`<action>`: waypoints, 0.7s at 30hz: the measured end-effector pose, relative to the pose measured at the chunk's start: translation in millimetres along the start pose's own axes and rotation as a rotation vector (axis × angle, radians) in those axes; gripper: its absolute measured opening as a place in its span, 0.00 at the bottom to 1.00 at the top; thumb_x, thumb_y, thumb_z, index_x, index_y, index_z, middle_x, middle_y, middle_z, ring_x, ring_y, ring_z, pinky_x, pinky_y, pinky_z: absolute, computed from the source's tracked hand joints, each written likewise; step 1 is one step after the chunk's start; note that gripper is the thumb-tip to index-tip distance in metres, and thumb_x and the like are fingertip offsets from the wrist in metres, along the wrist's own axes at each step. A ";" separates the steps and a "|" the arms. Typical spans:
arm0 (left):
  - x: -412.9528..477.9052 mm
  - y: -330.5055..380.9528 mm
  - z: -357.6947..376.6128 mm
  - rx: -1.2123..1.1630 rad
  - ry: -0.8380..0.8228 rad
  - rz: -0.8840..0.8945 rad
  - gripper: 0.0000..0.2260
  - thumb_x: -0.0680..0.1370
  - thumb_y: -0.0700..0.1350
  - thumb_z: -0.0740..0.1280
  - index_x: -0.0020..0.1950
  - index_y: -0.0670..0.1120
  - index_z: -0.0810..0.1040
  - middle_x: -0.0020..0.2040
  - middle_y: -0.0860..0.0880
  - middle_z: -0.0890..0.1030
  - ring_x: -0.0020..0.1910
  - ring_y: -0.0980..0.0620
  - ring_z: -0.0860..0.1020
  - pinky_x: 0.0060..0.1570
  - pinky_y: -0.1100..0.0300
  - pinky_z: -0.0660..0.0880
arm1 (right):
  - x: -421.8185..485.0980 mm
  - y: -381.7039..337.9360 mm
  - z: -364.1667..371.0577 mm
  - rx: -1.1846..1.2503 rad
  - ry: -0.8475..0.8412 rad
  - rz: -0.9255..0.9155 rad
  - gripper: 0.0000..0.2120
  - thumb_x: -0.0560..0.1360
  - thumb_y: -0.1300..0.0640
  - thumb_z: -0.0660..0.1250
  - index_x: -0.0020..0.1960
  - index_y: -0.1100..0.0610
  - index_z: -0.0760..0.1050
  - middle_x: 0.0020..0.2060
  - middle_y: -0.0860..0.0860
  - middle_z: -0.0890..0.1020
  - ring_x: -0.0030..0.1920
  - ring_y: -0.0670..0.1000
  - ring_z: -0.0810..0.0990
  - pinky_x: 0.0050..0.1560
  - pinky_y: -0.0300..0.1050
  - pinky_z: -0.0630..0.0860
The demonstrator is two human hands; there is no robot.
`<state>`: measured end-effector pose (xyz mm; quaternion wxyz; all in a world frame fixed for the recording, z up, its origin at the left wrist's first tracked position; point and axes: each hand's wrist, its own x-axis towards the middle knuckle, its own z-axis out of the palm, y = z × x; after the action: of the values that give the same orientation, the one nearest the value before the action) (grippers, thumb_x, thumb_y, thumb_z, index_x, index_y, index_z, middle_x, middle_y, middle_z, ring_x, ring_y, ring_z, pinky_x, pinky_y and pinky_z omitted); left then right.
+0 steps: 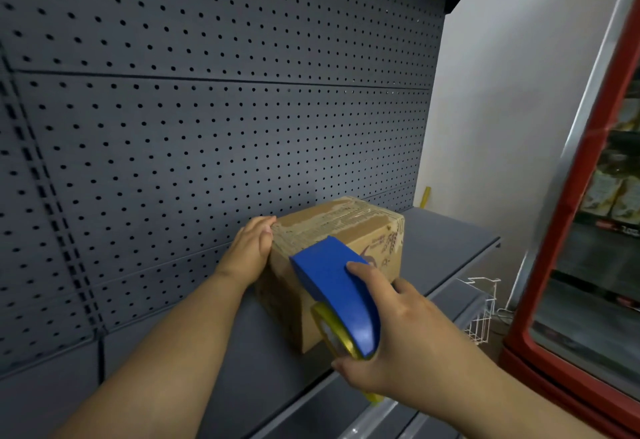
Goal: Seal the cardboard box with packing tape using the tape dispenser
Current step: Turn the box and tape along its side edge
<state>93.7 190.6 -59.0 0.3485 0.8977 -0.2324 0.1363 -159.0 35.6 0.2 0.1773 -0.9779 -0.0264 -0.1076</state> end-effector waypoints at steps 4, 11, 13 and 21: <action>-0.9 5.3 -1.1 0.016 -0.034 -0.051 0.21 0.81 0.43 0.47 0.74 0.45 0.64 0.74 0.46 0.63 0.73 0.48 0.61 0.71 0.55 0.57 | -14.9 7.9 -1.6 -0.007 0.004 -0.006 0.45 0.63 0.35 0.68 0.69 0.34 0.41 0.53 0.50 0.69 0.55 0.54 0.75 0.53 0.41 0.71; -4.1 18.3 -8.1 0.072 -0.108 -0.124 0.22 0.81 0.43 0.46 0.76 0.44 0.58 0.77 0.45 0.58 0.75 0.49 0.57 0.73 0.56 0.55 | -24.9 19.6 4.7 0.002 -0.013 0.008 0.43 0.64 0.35 0.67 0.68 0.34 0.41 0.51 0.49 0.69 0.52 0.53 0.76 0.50 0.40 0.70; -5.8 23.4 -11.2 0.076 -0.143 -0.150 0.22 0.82 0.44 0.45 0.77 0.44 0.55 0.78 0.46 0.55 0.76 0.50 0.54 0.73 0.57 0.51 | -22.4 19.9 8.1 0.005 -0.011 0.001 0.42 0.64 0.35 0.67 0.68 0.35 0.43 0.49 0.50 0.69 0.50 0.54 0.75 0.47 0.40 0.70; -36.9 55.4 -10.7 -0.022 0.140 0.083 0.18 0.82 0.48 0.53 0.66 0.46 0.75 0.67 0.46 0.75 0.68 0.48 0.69 0.65 0.61 0.62 | -14.4 21.6 6.6 -0.031 -0.015 0.003 0.41 0.65 0.34 0.66 0.70 0.40 0.48 0.50 0.53 0.70 0.50 0.56 0.75 0.48 0.44 0.71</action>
<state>32.9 173.9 -35.2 0.3678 0.8717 -0.2461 0.2107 -169.7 17.5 -16.3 0.1621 -0.9814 -0.0246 -0.1004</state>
